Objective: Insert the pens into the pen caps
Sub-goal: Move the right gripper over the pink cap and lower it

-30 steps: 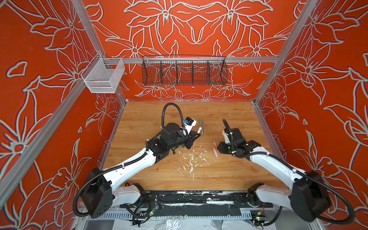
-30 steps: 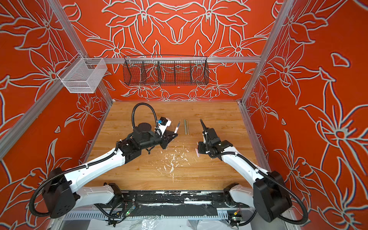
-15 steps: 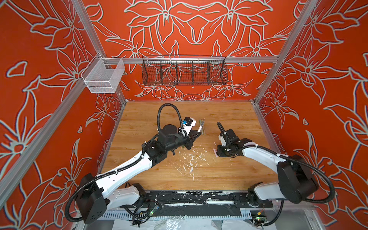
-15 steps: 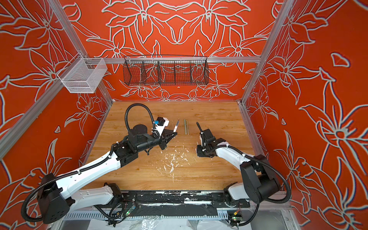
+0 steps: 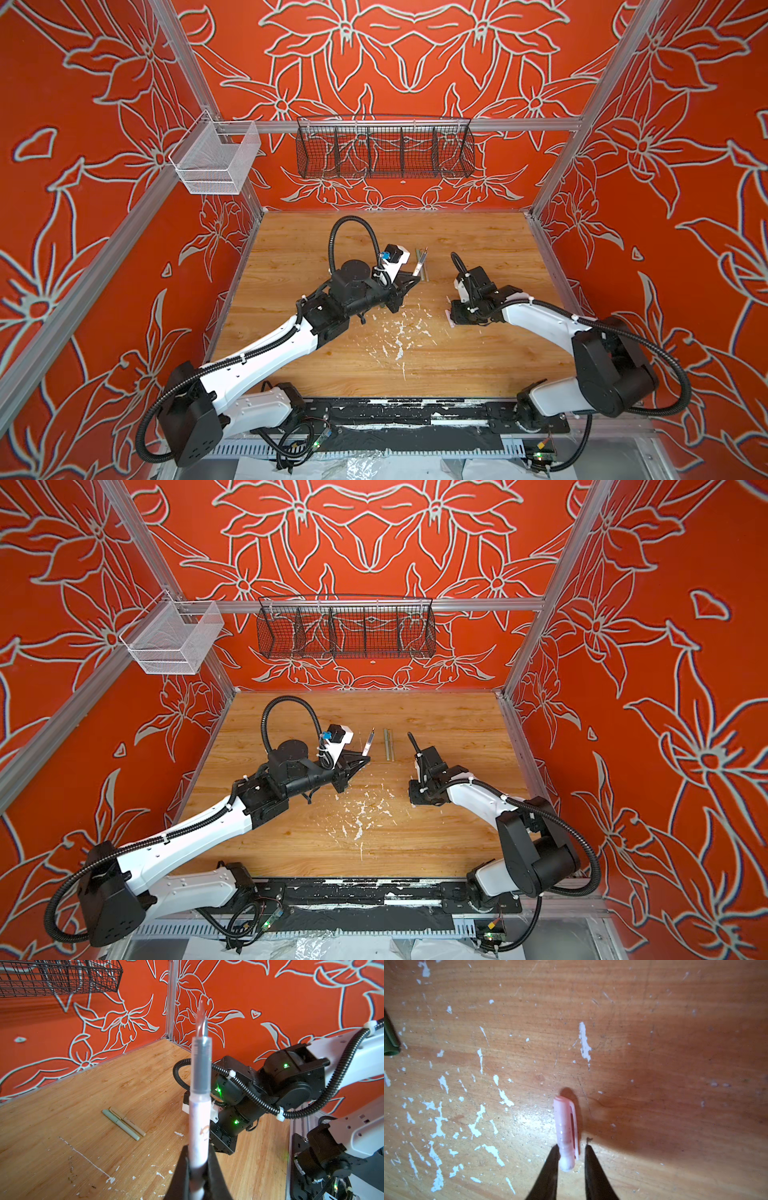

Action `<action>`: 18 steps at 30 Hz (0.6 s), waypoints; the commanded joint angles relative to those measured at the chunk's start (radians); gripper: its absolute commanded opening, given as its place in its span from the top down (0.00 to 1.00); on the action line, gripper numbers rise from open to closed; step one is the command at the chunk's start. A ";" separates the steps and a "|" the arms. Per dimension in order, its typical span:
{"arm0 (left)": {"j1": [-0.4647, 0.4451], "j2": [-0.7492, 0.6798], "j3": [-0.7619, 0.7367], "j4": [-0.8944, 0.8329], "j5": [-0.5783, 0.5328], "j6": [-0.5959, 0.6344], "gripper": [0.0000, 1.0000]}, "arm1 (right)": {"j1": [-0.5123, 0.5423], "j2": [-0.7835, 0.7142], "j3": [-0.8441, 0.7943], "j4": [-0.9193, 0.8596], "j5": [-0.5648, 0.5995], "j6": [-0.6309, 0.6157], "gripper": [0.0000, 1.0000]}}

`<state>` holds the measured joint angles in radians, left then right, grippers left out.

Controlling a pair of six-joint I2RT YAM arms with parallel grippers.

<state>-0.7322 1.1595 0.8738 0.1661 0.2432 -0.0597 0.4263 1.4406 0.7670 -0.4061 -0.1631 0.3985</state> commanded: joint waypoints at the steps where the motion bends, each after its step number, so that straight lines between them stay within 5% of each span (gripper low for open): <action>1: -0.007 0.006 0.005 0.012 -0.001 0.009 1.00 | 0.005 0.015 0.018 0.002 0.023 -0.020 0.69; 18: -0.009 0.015 0.008 0.008 0.003 0.009 1.00 | 0.003 0.039 0.036 0.001 0.015 -0.036 0.67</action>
<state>-0.7334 1.1683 0.8738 0.1658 0.2436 -0.0597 0.4263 1.4727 0.7727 -0.4030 -0.1581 0.3771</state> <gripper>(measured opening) 0.096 0.330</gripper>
